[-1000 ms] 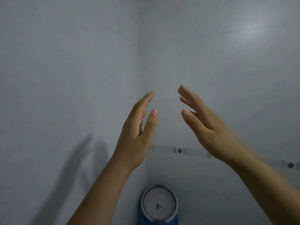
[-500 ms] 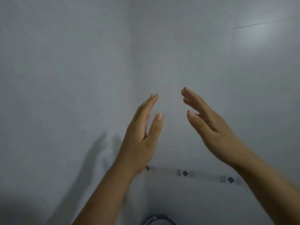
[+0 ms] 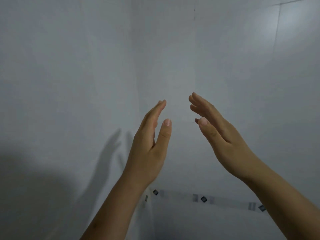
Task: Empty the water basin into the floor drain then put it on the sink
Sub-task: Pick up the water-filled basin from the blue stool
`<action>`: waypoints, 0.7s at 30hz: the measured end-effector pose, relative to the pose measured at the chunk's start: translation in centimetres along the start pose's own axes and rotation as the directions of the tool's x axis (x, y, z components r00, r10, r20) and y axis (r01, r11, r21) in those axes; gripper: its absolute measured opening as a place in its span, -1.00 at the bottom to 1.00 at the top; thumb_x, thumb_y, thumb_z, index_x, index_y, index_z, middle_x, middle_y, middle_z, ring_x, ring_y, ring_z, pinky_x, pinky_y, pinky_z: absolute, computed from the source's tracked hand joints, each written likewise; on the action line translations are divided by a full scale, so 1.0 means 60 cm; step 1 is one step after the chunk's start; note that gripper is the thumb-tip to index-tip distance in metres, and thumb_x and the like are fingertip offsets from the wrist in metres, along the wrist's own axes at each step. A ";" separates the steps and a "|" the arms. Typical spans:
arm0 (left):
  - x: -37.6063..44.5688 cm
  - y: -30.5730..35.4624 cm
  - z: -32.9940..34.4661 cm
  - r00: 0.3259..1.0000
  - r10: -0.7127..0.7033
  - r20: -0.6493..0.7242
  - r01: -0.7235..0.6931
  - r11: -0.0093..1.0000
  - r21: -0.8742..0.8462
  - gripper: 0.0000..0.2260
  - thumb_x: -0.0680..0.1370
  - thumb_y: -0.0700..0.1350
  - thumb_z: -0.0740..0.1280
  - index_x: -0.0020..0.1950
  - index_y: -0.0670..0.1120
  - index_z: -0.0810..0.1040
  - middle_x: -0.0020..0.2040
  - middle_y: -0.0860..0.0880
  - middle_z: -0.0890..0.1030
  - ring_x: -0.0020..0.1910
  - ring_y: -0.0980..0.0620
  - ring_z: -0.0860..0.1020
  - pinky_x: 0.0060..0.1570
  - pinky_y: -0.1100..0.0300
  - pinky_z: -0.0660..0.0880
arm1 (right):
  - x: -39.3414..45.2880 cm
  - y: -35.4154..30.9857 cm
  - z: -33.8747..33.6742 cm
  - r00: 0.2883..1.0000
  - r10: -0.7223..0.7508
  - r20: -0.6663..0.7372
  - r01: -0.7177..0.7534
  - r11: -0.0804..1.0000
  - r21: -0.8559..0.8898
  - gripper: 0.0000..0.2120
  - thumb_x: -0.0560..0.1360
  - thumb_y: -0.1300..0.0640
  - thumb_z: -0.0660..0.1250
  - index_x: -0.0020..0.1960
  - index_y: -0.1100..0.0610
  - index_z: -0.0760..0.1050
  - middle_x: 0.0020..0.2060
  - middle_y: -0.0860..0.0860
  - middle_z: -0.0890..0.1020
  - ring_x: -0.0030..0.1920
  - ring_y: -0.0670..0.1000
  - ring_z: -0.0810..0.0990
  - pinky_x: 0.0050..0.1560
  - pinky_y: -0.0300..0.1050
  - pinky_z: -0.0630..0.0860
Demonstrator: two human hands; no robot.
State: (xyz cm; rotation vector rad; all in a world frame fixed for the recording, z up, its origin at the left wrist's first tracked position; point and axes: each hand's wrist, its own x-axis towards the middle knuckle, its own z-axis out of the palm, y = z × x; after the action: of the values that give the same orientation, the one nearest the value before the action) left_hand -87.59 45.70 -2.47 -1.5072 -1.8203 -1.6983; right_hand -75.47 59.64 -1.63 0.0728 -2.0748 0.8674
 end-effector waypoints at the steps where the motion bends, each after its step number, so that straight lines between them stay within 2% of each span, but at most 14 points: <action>1: 0.011 -0.019 -0.004 1.000 0.004 0.002 -0.004 1.000 -0.016 -0.53 0.63 0.20 0.08 0.55 0.23 0.26 0.51 0.37 0.27 0.42 0.50 0.21 0.24 0.63 0.17 | 0.011 0.011 0.011 1.000 0.000 -0.005 0.000 1.000 -0.011 -0.41 0.57 -0.34 0.02 0.56 -0.21 0.10 0.47 -0.40 0.25 0.45 -0.33 0.27 0.35 -0.25 0.30; 10: 0.137 -0.160 -0.038 0.998 0.052 0.025 -0.048 0.986 -0.160 -0.53 0.63 0.22 0.07 0.54 0.23 0.27 0.51 0.34 0.30 0.43 0.46 0.23 0.24 0.63 0.17 | 0.135 0.072 0.104 0.996 0.015 -0.093 -0.025 0.994 -0.107 -0.40 0.56 -0.36 0.01 0.55 -0.21 0.11 0.47 -0.40 0.26 0.43 -0.35 0.29 0.35 -0.22 0.30; 16: 0.212 -0.181 -0.009 0.997 0.075 -0.009 -0.075 0.957 -0.279 -0.55 0.61 0.24 0.07 0.51 0.25 0.28 0.51 0.30 0.32 0.45 0.40 0.26 0.38 0.48 0.19 | 0.199 0.100 0.121 0.988 0.004 -0.155 -0.029 0.987 -0.160 -0.41 0.57 -0.36 -0.01 0.55 -0.21 0.11 0.47 -0.38 0.27 0.41 -0.36 0.31 0.34 -0.27 0.30; 21: 0.244 -0.191 0.016 0.996 0.089 -0.015 -0.090 0.946 -0.311 -0.54 0.62 0.23 0.06 0.52 0.23 0.28 0.51 0.30 0.32 0.45 0.41 0.26 0.40 0.46 0.19 | 0.226 0.128 0.106 0.976 0.014 -0.215 -0.044 0.990 -0.135 -0.40 0.55 -0.38 0.00 0.54 -0.22 0.14 0.45 -0.40 0.29 0.41 -0.36 0.32 0.35 -0.25 0.30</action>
State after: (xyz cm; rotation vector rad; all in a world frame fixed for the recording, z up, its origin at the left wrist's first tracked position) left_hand -102.49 56.23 1.17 -1.6759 -1.5086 -2.0129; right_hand -91.08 65.02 1.70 -0.1215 -1.9311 0.7130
